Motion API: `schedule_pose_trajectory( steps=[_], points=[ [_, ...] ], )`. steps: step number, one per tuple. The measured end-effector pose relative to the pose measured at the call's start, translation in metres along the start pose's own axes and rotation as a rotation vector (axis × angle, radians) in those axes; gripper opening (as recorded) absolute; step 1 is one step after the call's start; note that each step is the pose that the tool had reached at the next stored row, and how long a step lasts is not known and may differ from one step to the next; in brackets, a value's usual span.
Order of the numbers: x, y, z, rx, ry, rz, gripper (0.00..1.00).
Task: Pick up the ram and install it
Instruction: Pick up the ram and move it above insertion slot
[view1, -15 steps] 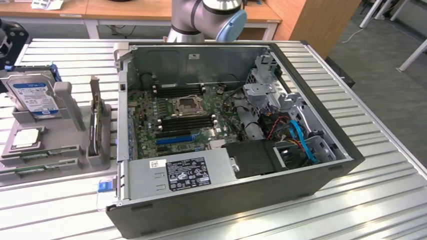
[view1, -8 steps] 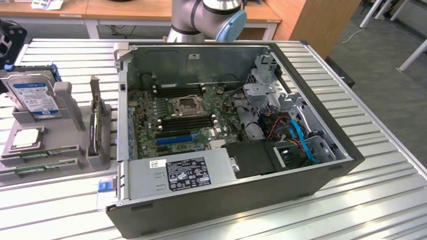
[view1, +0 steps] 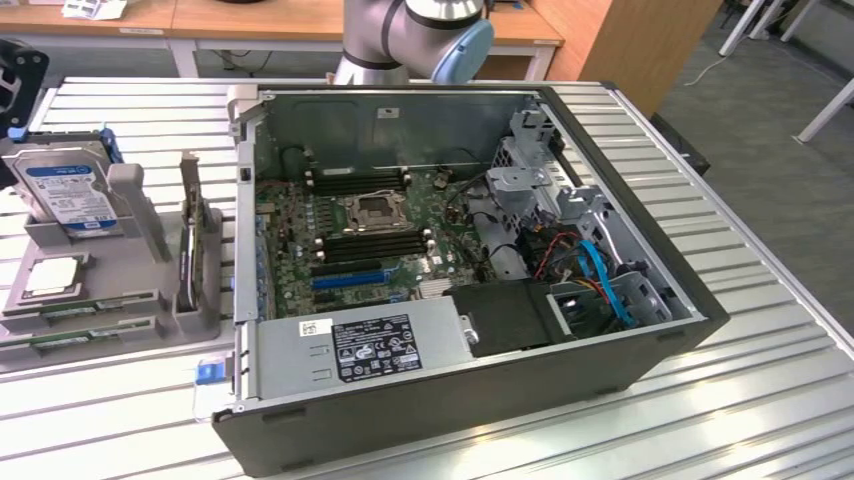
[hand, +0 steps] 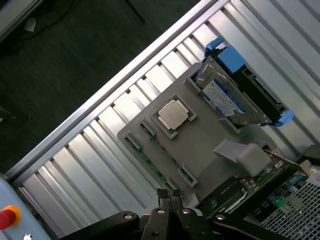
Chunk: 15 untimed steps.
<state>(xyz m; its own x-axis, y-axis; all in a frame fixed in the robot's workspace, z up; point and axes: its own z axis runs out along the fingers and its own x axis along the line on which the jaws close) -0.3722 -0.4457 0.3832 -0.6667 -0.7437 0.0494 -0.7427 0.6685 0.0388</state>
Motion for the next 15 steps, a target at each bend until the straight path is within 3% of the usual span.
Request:
schedule_pose_trajectory(
  steps=[15],
  points=[
    [0.0, 0.0, 0.0001, 0.0127, 0.01, -0.255, 0.1]
  ],
)
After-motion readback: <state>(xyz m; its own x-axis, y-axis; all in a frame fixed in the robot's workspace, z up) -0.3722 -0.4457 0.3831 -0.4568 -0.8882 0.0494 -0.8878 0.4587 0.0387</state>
